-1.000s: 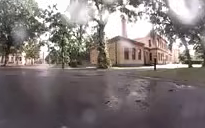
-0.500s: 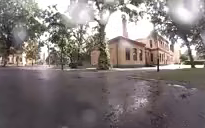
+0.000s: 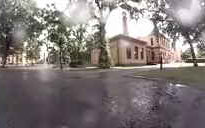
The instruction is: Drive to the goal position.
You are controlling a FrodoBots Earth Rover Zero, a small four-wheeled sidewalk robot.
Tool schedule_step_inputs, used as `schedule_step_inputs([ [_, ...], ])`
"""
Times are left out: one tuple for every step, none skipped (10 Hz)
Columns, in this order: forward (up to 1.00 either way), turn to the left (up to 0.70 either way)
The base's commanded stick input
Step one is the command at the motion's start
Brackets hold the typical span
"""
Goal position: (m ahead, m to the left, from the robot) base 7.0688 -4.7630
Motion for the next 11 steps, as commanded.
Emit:
schedule_step_inputs([
  [0.85, 0.00],
  [0.85, 0.00],
  [0.85, 0.00],
  [0.85, 0.00],
  [0.85, 0.00],
  [0.85, 0.00],
  [0.85, 0.00],
  [0.85, 0.00],
  [0.85, 0.00],
  [0.85, 0.00],
  [0.85, 0.00],
])
